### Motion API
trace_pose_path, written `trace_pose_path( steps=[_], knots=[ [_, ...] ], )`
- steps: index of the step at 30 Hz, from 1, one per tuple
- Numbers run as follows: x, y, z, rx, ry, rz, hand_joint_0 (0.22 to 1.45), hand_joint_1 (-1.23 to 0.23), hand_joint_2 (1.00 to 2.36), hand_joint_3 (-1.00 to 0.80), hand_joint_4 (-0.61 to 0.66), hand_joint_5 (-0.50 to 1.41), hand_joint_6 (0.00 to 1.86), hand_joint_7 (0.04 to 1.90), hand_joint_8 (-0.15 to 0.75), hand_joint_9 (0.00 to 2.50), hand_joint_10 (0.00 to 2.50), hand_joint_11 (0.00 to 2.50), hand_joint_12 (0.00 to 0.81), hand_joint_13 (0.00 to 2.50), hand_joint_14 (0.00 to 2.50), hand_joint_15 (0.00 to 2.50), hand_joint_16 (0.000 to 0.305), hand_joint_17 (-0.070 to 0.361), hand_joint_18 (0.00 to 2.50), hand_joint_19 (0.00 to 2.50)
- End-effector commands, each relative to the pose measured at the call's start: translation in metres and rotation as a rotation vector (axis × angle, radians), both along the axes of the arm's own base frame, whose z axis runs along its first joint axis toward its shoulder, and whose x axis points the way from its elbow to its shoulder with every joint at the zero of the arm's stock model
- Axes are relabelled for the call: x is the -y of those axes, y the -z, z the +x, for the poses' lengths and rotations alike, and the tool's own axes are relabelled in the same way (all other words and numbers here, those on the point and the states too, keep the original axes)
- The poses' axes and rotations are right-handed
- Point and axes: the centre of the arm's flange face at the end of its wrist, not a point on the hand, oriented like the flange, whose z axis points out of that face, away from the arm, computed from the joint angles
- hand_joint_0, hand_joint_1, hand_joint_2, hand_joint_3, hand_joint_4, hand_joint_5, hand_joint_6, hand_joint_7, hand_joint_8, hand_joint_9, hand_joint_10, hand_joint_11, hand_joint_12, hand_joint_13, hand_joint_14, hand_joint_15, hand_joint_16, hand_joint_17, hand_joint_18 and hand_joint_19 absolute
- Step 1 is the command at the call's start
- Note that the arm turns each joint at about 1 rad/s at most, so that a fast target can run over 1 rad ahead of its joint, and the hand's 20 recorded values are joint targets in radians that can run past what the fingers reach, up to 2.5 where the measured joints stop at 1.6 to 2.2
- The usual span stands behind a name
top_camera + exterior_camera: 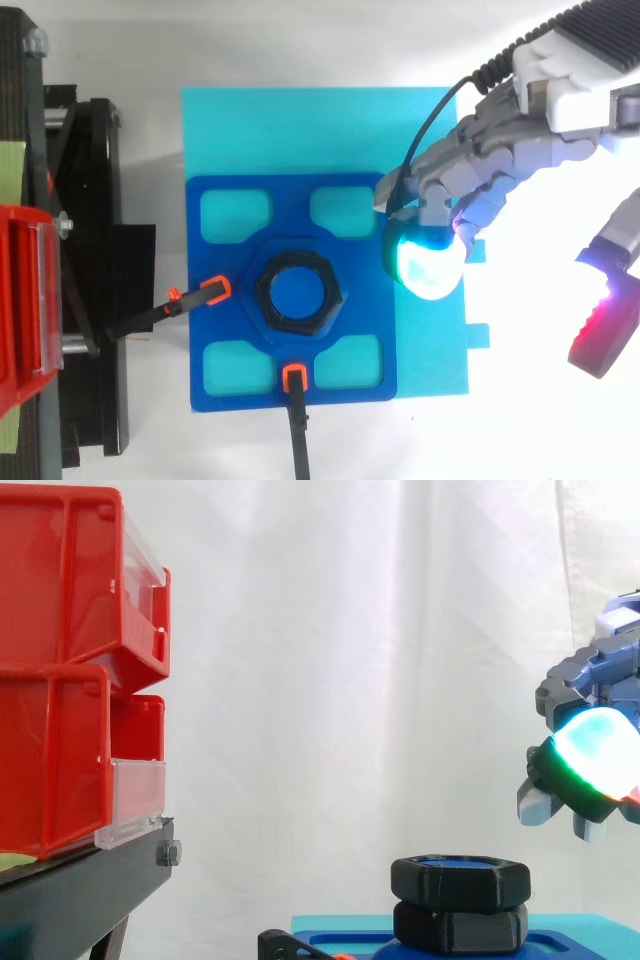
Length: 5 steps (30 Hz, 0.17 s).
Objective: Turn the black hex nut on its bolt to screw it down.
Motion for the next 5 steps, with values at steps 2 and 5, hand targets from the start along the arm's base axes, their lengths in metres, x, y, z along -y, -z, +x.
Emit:
trace_pose_path(
  steps=[2, 5],
  knots=[
    [0.0000, -0.0001, 0.0002, 0.000, 0.000, 0.000, 0.54, -0.42, 1.00, -0.50, 0.30, -0.15, 0.50, 0.92, 0.297, 0.78, 0.01, 0.27, 0.362, 0.38, 0.00, 0.00, 0.052, 0.117, 0.52, 0.34],
    [0.0000, -0.0001, 0.0002, 0.000, 0.000, 0.000, 0.54, -0.42, 1.00, -0.50, 0.29, -0.15, 0.50, 0.92, 0.297, 0.78, 0.01, 0.28, 0.362, 0.38, 0.00, 0.00, 0.052, 0.117, 0.52, 0.34]
  ],
)
